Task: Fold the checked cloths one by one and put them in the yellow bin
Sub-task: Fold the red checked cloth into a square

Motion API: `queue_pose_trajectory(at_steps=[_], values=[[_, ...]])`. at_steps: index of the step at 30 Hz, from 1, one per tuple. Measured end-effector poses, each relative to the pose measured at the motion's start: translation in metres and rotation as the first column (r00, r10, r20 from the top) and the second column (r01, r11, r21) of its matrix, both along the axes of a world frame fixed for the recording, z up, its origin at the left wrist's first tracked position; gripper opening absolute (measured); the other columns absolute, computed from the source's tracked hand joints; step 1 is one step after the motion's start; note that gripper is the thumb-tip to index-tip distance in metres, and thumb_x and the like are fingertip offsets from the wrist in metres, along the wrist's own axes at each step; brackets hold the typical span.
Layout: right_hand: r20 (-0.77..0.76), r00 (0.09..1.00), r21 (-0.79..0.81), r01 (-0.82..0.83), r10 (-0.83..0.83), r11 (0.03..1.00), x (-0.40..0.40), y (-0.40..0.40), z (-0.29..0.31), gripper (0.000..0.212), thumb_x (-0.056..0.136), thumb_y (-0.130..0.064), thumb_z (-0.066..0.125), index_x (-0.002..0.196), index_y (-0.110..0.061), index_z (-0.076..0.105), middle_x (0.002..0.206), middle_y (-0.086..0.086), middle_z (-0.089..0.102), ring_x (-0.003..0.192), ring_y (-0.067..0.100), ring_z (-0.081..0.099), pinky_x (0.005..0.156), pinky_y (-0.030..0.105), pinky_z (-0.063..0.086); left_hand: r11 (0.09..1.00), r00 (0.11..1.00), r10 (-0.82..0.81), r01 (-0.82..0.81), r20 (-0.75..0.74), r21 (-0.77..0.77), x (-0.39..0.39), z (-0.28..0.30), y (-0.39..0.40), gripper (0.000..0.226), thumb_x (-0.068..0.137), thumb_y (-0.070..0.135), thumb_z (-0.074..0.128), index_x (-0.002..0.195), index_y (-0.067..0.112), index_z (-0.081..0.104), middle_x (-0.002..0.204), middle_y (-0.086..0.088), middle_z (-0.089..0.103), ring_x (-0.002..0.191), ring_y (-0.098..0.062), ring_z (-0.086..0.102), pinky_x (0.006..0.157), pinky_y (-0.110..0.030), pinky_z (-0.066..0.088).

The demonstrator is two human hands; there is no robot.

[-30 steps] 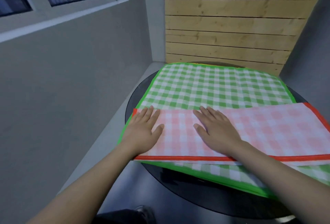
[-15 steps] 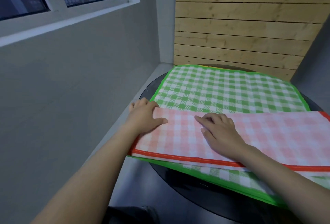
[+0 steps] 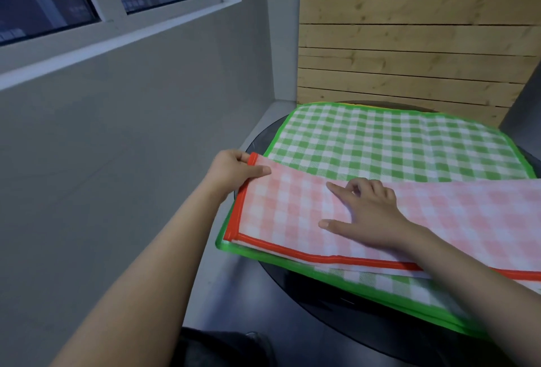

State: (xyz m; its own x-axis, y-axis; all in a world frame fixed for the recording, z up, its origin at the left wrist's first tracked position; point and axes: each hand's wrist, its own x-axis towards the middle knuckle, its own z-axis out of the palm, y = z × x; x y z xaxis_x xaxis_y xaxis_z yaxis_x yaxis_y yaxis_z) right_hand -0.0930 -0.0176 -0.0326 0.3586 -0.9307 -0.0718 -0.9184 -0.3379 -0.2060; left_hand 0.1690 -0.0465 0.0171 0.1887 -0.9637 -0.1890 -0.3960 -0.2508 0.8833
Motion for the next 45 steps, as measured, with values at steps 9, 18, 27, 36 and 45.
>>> queue_pose_trajectory(at_steps=[9, 18, 27, 36, 45], values=[[0.089, 0.995, 0.211, -0.064, 0.047, 0.975, -0.008, 0.014, 0.004, 0.122, 0.054, -0.085, 0.056, 0.148, -0.034, -0.002, 0.152, -0.008, 0.004, 0.139, 0.018, -0.001, 0.114, 0.041, 0.006, 1.0, 0.936, -0.025, 0.023, -0.352, -0.011, -0.031, 0.035, 0.002, 0.025, 0.076, 0.019, 0.077, 0.089, 0.001, 0.065, 0.067, -0.01, 0.07, 0.051, -0.017, 0.065, 0.056, -0.028, 0.057], [0.446, 0.888, 0.306, -0.036, -0.109, 0.951, -0.041, 0.03, 0.023, 0.105, 0.06, -0.06, 0.075, 0.146, -0.034, 0.022, 0.152, -0.01, 0.023, 0.138, 0.011, 0.023, 0.112, 0.029, 0.023, 0.997, 0.803, -0.048, 0.073, -0.594, 0.018, -0.097, 0.052, 0.008, 0.027, 0.083, 0.028, 0.07, 0.094, 0.003, 0.067, 0.075, -0.012, 0.067, 0.059, -0.019, 0.065, 0.055, -0.024, 0.055], [0.701, 0.573, 0.447, 0.112, -0.425, 0.888, -0.102, 0.04, 0.018, 0.037, 0.082, -0.017, 0.069, 0.118, -0.012, 0.059, 0.102, 0.0, 0.07, 0.098, 0.011, 0.064, 0.093, 0.029, 0.048, 0.983, 0.85, -0.181, 0.164, -0.495, -0.079, -0.172, 0.037, 0.001, 0.029, 0.085, 0.029, 0.067, 0.072, 0.007, 0.053, 0.046, 0.001, 0.042, 0.037, -0.009, 0.044, 0.041, -0.017, 0.046], [0.731, 0.313, 0.6, 0.127, -0.606, 0.79, -0.117, 0.069, 0.038, 0.035, 0.098, -0.029, 0.04, 0.104, -0.005, 0.064, 0.057, -0.007, 0.062, 0.049, 0.007, 0.054, 0.054, 0.022, 0.041, 0.989, 0.928, -0.147, 0.128, -0.343, -0.079, -0.234, -0.012, 0.007, 0.037, 0.08, 0.029, 0.074, 0.059, 0.014, 0.047, 0.054, -0.009, 0.061, 0.043, -0.019, 0.058, 0.053, -0.028, 0.051], [0.508, 0.771, 0.236, 0.303, -0.384, 0.923, -0.107, 0.077, 0.019, 0.069, 0.085, -0.029, 0.065, 0.141, -0.024, 0.026, 0.077, -0.005, 0.052, 0.067, 0.008, 0.053, 0.057, 0.022, 0.037, 0.967, 0.967, -0.225, 0.207, -0.122, -0.147, -0.249, -0.038, 0.005, 0.038, 0.086, 0.042, 0.061, 0.065, 0.013, 0.047, 0.061, -0.005, 0.054, 0.053, -0.019, 0.056, 0.056, -0.029, 0.047]])
